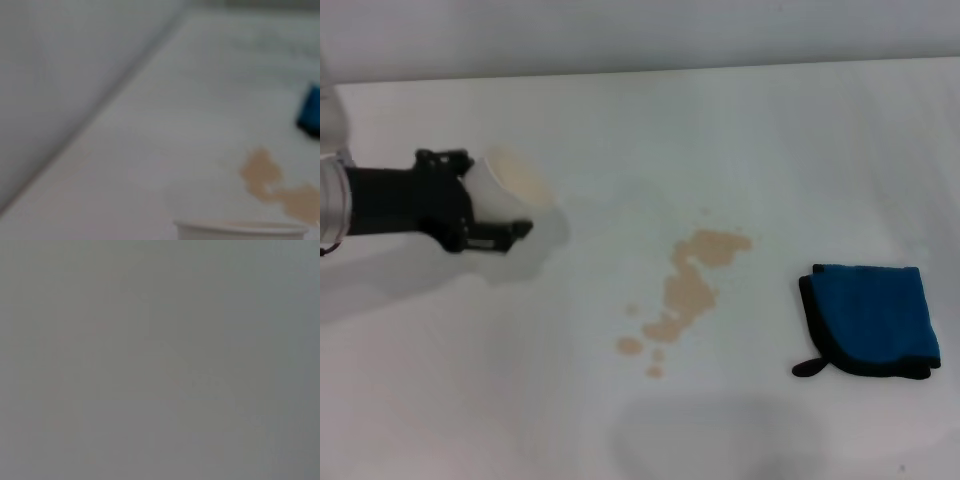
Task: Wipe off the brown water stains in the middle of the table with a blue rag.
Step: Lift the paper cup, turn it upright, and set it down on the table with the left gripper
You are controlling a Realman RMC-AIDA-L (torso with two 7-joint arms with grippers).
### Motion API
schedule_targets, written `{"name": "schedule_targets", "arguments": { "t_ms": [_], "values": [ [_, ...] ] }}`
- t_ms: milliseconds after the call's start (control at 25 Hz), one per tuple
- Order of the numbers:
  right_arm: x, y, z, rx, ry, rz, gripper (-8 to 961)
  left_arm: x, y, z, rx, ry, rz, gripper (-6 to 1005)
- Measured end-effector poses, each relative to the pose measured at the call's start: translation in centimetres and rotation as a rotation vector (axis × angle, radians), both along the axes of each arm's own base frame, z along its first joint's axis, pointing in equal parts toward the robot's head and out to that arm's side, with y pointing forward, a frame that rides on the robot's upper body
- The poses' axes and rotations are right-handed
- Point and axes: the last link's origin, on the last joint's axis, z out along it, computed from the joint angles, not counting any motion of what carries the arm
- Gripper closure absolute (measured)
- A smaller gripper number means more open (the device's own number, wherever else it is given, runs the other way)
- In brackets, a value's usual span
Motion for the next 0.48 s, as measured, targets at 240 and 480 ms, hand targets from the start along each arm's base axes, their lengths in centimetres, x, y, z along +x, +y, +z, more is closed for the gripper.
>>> {"name": "schedule_targets", "arguments": {
  "t_ms": [240, 480],
  "values": [
    [-0.6, 0.6, 0.3, 0.005, -0.011, 0.027, 86, -2.8, -0.5, 0.1, 0.211, -0.289, 0.05, 139],
    [-1.2, 1.4, -0.1, -0.022, -0.025, 0.049, 86, -4.9, -1.3, -0.6, 0.359, -0.452, 0.082, 138]
  ]
}}
